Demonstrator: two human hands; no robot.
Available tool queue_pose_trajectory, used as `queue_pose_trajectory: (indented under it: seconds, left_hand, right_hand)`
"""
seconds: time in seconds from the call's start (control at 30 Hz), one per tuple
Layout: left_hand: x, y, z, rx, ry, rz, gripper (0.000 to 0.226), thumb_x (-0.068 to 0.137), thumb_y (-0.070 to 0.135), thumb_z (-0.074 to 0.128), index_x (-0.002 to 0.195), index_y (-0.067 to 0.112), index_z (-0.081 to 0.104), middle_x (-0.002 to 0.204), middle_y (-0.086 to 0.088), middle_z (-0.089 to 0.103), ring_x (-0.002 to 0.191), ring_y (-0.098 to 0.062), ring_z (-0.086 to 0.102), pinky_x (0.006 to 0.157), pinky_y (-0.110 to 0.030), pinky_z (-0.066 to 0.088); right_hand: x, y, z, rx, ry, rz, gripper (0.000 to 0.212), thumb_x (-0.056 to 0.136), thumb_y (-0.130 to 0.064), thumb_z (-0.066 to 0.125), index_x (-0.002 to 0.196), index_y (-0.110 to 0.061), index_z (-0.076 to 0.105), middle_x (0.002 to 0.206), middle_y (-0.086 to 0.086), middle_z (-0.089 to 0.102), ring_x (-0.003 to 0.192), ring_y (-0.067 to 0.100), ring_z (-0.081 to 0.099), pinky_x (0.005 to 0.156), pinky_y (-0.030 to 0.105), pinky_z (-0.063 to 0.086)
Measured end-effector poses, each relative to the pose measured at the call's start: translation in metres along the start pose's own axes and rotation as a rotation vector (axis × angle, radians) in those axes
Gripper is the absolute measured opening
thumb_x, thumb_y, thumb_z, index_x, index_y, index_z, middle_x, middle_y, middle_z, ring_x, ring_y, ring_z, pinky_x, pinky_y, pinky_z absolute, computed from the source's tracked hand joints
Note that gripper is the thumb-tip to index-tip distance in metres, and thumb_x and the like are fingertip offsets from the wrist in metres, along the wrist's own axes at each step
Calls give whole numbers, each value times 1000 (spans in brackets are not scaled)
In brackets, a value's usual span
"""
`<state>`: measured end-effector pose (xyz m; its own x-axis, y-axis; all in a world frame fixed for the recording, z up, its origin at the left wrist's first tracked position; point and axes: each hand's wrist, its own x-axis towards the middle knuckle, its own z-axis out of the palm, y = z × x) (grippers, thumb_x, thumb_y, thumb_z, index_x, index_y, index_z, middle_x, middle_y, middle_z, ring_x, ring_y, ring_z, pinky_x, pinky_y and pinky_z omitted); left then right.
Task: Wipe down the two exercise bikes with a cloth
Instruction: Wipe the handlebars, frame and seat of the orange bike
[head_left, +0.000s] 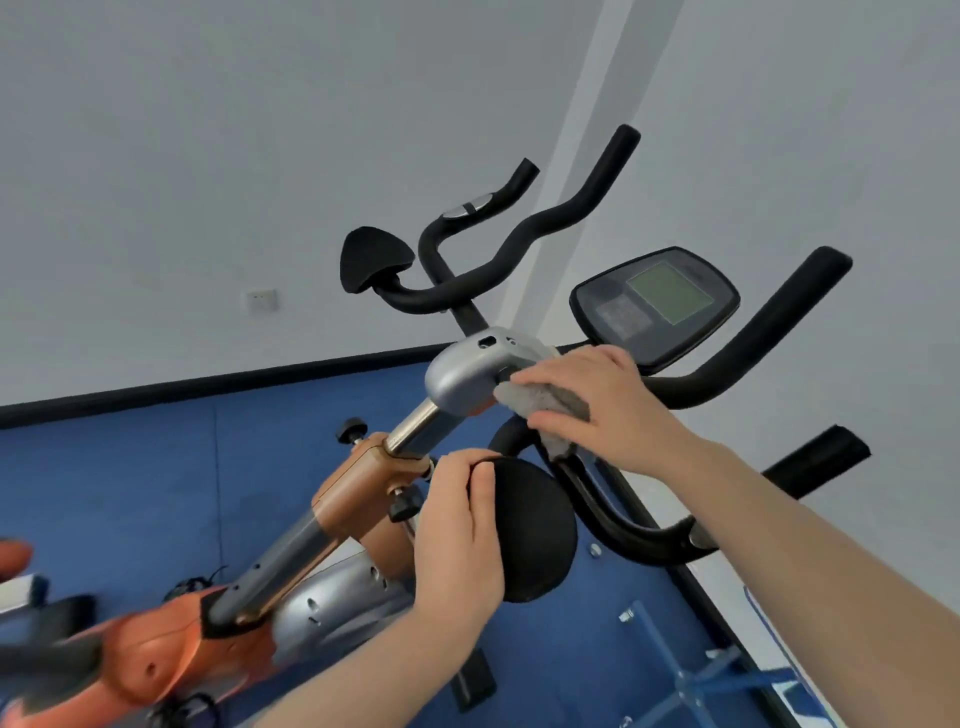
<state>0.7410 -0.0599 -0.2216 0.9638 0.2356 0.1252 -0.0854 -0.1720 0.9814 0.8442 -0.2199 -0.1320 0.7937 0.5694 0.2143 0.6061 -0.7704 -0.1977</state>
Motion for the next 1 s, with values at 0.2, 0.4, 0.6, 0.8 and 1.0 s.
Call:
queue_pose_trajectory:
  seconds: [0.2,0.4,0.6,0.8,1.0]
  left_hand:
    - [0,1,1,-11,26,-5,20,102,38,36,95,44,54,94,22,60,97,1,55,78,-9,38]
    - [-1,1,2,-11,58,-47,22,104,34,38,95,39,58,92,21,62,96,0,57,81,-24,42]
    - [-4,3,0,57,54,-36,21,103,36,38,94,45,54,93,22,59,93,3,55,77,-25,42]
    - [13,25,0,276,40,236,18,96,26,50,93,42,59,97,22,57,98,2,54,84,-29,45]
    - [48,48,14,640,-92,412,19,91,32,47,99,27,63,101,13,58,94,-11,53,81,-29,37]
  right_hand:
    - [9,-29,19,-23,-140,-212,27,91,-31,62,118,-28,62,113,-8,55,106,14,47,94,33,38]
    - [11,6,-6,72,-100,-120,28,94,-32,59,122,-34,62,119,-20,58,112,3,46,96,34,42]
    - [7,7,-10,7,-149,-267,27,96,-29,54,120,-34,64,121,-21,58,114,3,48,93,29,46]
    - [-18,-7,6,30,100,-157,21,94,-17,62,113,-21,70,114,-10,66,108,14,53,95,32,43]
    - [-26,12,-16,-37,213,38,24,93,-17,62,115,-22,70,115,-11,66,107,16,54,89,33,47]
